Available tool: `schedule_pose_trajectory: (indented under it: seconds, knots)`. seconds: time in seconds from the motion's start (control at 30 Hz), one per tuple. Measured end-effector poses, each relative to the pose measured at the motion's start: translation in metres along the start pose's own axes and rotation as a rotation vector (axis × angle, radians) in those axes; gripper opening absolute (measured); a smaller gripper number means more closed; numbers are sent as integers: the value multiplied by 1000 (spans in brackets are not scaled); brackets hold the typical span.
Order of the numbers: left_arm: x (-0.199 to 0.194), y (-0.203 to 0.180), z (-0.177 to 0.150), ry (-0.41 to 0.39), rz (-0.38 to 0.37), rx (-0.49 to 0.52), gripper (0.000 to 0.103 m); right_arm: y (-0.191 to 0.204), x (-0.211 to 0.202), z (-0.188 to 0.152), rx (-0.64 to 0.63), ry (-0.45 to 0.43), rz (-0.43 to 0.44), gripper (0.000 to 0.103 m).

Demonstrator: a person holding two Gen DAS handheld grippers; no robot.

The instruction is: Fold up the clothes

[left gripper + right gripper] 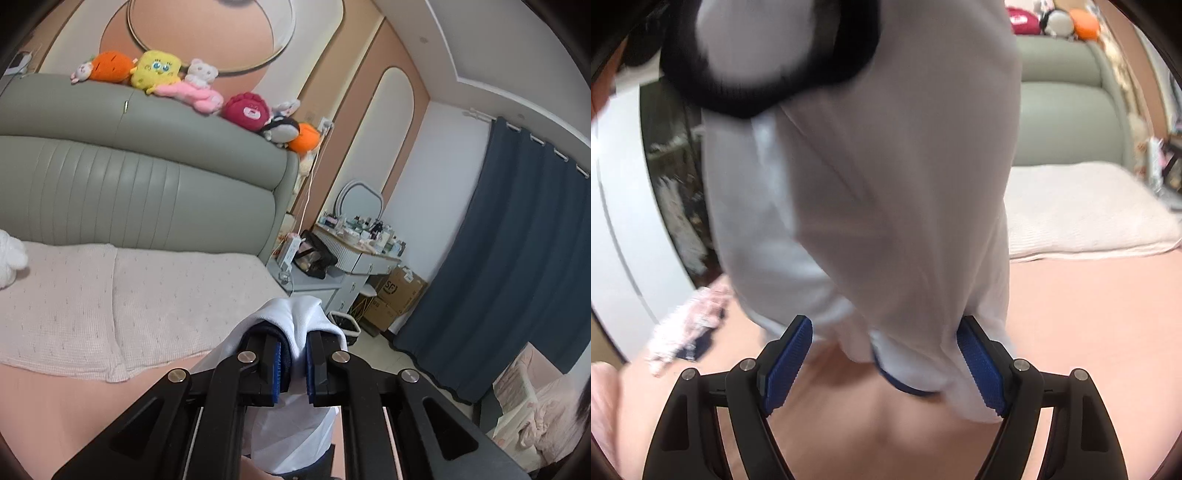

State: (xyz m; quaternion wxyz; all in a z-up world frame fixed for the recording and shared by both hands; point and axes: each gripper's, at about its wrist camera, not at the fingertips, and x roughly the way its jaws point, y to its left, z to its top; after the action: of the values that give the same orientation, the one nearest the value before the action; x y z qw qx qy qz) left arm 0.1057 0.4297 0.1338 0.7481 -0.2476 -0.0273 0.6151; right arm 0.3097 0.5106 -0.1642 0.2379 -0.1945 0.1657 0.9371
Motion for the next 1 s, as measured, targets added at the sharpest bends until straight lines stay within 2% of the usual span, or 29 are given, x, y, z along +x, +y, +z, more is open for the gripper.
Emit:
schedule_pose_trajectory:
  seconds: [0.17, 0.33, 0.5, 0.57, 0.63, 0.67, 0.7, 0.73, 1.0]
  knots:
    - [-13, -8, 6, -22, -28, 7, 8, -8, -8, 3, 4, -63, -96, 81]
    - [-13, -9, 3, -13, -52, -5, 8, -18, -11, 4, 42, -78, -179, 81]
    - [1, -8, -6, 32, -57, -18, 8, -27, -9, 5, 120, -50, -136, 79]
    - [7, -6, -10, 55, -65, -33, 8, -29, -5, 6, 145, -28, -132, 68]
    - [11, -6, -13, 68, -63, -34, 8, -30, 1, 6, 144, 17, -152, 39]
    - [13, -6, -15, 74, -61, -35, 8, -32, 4, 5, 144, 34, -141, 33]
    - [14, -6, -16, 76, -58, -35, 8, -33, 7, 3, 144, 52, -131, 18]
    - [15, -6, -16, 77, -56, -35, 8, -35, 8, 3, 141, 57, -143, 12]
    - [11, 5, -17, 66, -38, -77, 8, -53, -4, 7, 107, 33, -283, 8]
